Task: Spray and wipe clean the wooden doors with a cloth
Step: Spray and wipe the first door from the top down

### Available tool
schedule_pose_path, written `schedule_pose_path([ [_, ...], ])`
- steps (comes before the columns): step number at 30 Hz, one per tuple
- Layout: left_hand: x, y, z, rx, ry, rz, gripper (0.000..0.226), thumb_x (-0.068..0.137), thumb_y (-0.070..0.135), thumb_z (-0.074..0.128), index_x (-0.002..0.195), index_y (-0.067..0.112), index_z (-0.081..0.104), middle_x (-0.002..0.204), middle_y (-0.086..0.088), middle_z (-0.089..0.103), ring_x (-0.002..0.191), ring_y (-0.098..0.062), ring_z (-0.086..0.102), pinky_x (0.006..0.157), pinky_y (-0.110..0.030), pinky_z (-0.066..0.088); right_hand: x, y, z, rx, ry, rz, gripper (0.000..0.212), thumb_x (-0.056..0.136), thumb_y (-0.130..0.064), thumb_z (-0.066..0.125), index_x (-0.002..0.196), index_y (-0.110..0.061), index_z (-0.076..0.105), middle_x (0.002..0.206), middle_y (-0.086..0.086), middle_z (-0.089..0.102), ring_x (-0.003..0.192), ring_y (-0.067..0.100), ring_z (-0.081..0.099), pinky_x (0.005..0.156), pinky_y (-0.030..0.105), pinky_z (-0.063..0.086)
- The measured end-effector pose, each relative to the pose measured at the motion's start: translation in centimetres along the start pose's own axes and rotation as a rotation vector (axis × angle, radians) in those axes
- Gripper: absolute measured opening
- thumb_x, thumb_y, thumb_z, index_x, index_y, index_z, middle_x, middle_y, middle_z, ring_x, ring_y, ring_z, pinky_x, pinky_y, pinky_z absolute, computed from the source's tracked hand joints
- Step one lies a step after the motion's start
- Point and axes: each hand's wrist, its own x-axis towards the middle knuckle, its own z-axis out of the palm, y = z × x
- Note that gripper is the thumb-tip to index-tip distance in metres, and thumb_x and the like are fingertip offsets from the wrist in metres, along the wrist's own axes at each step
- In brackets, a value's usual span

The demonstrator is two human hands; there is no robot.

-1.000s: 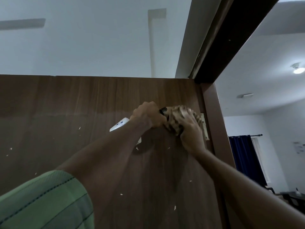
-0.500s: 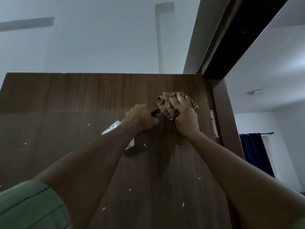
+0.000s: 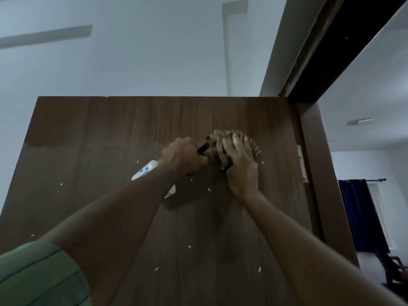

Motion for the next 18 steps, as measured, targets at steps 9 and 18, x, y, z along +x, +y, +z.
schedule_pose_path([
  [9, -0.4, -2.9, -0.6, 0.036, 0.022, -0.044, 0.028, 0.089, 0.039, 0.069, 0.097, 0.013, 0.076, 0.080, -0.004, 0.068, 0.068, -0.023, 0.065, 0.060, -0.031, 0.049, 2.4, -2.1, 0.5, -0.021, -0.041, -0.075, 0.060, 0.097, -0.030, 0.028, 0.152, -0.020, 0.051, 0.167, 0.006, 0.033, 0.157, 0.033, 0.018, 0.123, 0.054, 0.029],
  [18, -1.0, -4.2, -1.0, 0.012, 0.023, -0.042, 0.027, 0.087, 0.039, 0.071, 0.079, 0.013, 0.071, 0.074, -0.004, 0.067, 0.068, -0.026, 0.067, 0.058, -0.030, 0.047, -3.8, -2.6, 2.7, -0.022, -0.117, -0.283, 0.053, 0.098, -0.025, 0.038, 0.147, -0.023, 0.056, 0.164, 0.004, 0.039, 0.157, 0.031, 0.023, 0.120, 0.057, 0.035],
])
